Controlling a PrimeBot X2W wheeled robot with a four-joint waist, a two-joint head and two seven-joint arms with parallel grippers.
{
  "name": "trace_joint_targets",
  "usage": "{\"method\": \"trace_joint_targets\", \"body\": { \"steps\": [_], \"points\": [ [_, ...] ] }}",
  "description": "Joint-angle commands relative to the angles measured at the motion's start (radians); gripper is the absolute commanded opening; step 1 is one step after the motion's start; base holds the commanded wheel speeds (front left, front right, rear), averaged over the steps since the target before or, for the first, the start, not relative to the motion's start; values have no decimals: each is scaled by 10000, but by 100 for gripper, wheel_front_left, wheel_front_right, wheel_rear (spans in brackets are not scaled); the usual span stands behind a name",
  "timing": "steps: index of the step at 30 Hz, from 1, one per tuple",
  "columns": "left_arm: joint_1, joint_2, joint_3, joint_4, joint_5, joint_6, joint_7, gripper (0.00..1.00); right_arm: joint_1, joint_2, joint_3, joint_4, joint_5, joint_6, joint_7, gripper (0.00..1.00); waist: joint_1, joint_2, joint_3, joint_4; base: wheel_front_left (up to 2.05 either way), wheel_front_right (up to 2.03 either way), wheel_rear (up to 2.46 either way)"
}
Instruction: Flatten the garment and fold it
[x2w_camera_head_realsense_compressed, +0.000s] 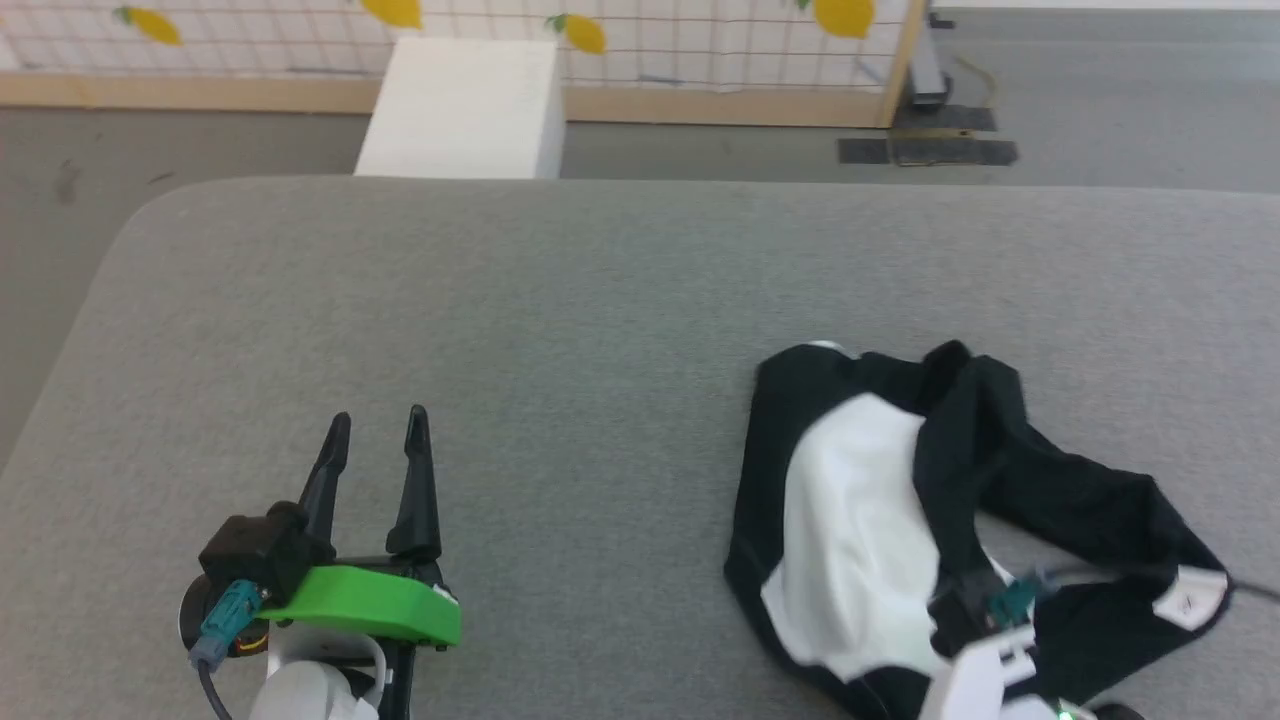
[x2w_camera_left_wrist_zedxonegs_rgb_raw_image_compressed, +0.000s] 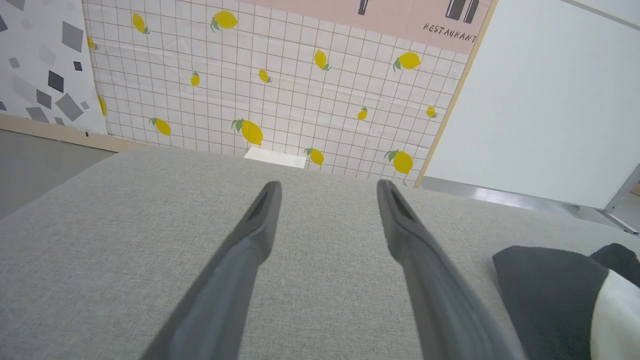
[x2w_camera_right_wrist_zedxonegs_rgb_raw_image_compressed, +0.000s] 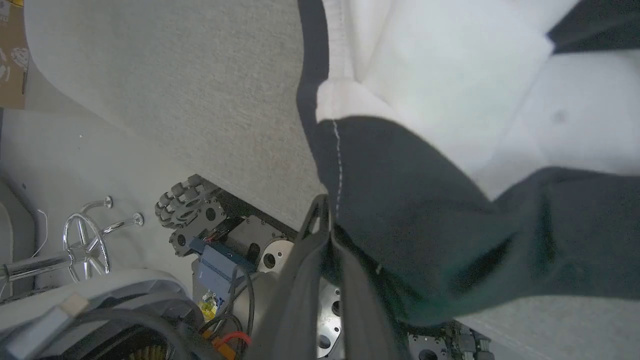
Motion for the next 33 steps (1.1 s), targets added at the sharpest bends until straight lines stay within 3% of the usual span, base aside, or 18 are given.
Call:
{"method": "trace_joint_targets", "body": {
  "steps": [1,2,7,10,13,20,26,33],
  "points": [
    [97,-22,35,-41,112,-47,-45,100,184,9,-35,-221,-264,-13,-106,47,0,0,-120,-307,0,0,0],
    [105,-22,54,-43,121,-61,-45,100,340,55,-121,-328,-432,-13,-375,100,0,0,-122,-403,0,0,0],
    [135,-22,66,17,113,-95,-45,100,53,312,-530,-561,-346,-13,-2997,100,0,0,-179,-731,0,0,0],
    [88,-22,-40,58,120,-114,-45,100,-529,342,-1003,-429,-92,-13,-5310,100,0,0,-181,-806,0,0,0],
    [2,-22,-200,203,81,-137,-45,100,-914,346,-1255,-78,-249,-13,-6686,100,0,0,-171,-798,0,0,0],
    [-1191,-22,-1757,1358,-212,-306,179,100,-1629,348,-2114,752,-1057,-13,-9816,100,0,0,396,-950,0,0,0],
    [-2933,-22,-3032,2739,-857,-278,1279,100,-2054,349,-2190,2129,-1956,-13,-11529,100,0,0,987,-1423,0,0,0],
    [-4424,-22,-4014,4186,-1814,-75,3318,100,-2454,349,-1803,3046,-1746,-13,-12185,100,0,0,1372,-2117,0,0,0]
  ]
}}
